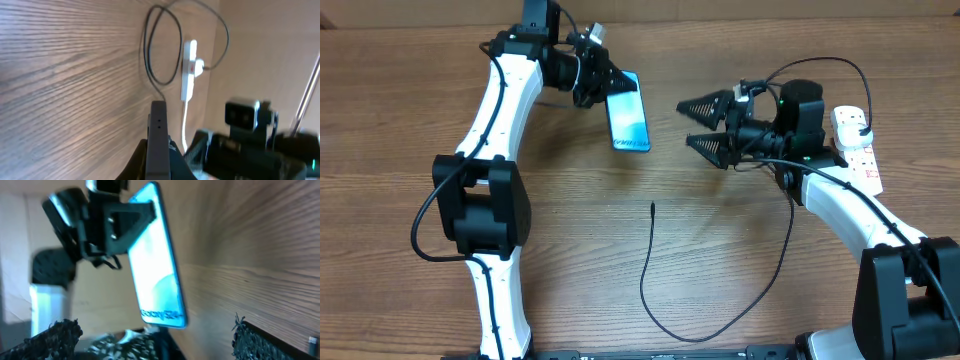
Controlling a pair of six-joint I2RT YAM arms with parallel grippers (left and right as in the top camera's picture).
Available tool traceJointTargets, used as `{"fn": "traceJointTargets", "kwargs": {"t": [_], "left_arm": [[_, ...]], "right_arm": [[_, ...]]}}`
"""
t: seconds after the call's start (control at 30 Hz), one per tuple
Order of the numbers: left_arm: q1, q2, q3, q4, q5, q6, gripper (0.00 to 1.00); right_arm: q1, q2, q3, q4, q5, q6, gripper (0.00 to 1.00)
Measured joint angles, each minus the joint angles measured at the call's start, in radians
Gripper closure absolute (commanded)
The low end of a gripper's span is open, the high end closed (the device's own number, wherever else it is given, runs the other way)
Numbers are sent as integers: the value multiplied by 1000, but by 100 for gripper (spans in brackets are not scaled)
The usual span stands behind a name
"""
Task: Plug charger to phone and switch on socket
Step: 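Move the right gripper down over the black cable connector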
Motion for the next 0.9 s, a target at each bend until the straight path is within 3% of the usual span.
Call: {"fn": "traceJointTargets", "kwargs": {"t": [0.17, 0.3, 0.57, 0.9], "left_arm": [[3, 0, 0, -122, 118, 259, 96], [5, 0, 0, -127, 165, 360, 96], [36, 0, 0, -107, 240, 415, 96], [121, 0, 0, -50, 364, 420, 96]], "right_arm": [[16, 0, 2, -194, 13, -230, 0], [61, -1, 5, -363, 110, -376, 0], [242, -2, 5, -550, 414, -510, 0], [438, -2, 5, -661, 762, -470, 0]]}}
